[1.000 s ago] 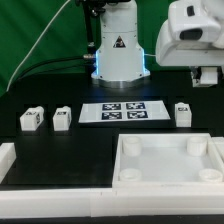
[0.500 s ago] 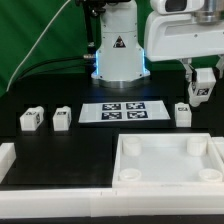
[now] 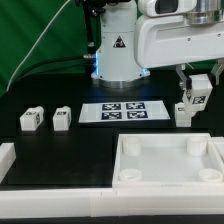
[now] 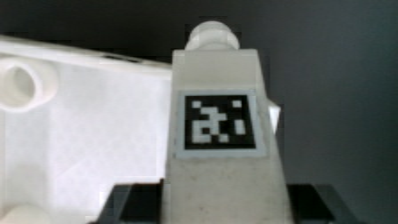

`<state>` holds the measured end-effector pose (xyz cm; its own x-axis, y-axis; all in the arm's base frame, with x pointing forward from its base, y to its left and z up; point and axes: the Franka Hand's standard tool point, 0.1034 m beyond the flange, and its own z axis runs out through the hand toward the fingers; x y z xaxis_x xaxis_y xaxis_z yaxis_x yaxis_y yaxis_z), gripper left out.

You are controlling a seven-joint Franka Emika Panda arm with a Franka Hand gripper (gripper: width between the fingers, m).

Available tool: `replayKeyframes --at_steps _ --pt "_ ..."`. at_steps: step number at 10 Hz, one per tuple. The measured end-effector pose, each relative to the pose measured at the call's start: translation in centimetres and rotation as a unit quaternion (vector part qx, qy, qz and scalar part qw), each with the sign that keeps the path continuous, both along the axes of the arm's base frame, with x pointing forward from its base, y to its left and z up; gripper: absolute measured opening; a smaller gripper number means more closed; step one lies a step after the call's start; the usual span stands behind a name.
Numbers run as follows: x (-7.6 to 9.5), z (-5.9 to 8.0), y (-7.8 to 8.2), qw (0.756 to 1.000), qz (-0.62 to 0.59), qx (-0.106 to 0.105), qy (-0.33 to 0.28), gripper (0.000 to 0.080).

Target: Assemble one leg

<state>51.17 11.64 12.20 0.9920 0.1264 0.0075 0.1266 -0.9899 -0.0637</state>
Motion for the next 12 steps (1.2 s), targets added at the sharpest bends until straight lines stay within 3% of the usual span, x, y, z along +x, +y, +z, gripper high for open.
replayKeyframes --at_steps 2,3,5,8,9,11,12 --pt "0.4 0.0 -0.2 1.000 0.011 0.003 -0.024 0.0294" --pt "0.9 0.1 -1.5 0.999 0.040 0.001 -0.034 0.0294" --pt "3.9 0.9 -3.0 0.997 0.063 0.001 -0.043 0.0294" --pt "8.6 1.3 -3.0 0.995 0.073 0.007 -0.065 0.0294" --pt "9.4 1.4 -3.0 0.994 0.072 0.007 -0.079 0.0294" --pt "9.3 1.2 -3.0 0.993 0.071 0.007 -0.089 0.0294" --pt "10.1 1.4 -3.2 0.989 0.071 0.006 -0.133 0.0294"
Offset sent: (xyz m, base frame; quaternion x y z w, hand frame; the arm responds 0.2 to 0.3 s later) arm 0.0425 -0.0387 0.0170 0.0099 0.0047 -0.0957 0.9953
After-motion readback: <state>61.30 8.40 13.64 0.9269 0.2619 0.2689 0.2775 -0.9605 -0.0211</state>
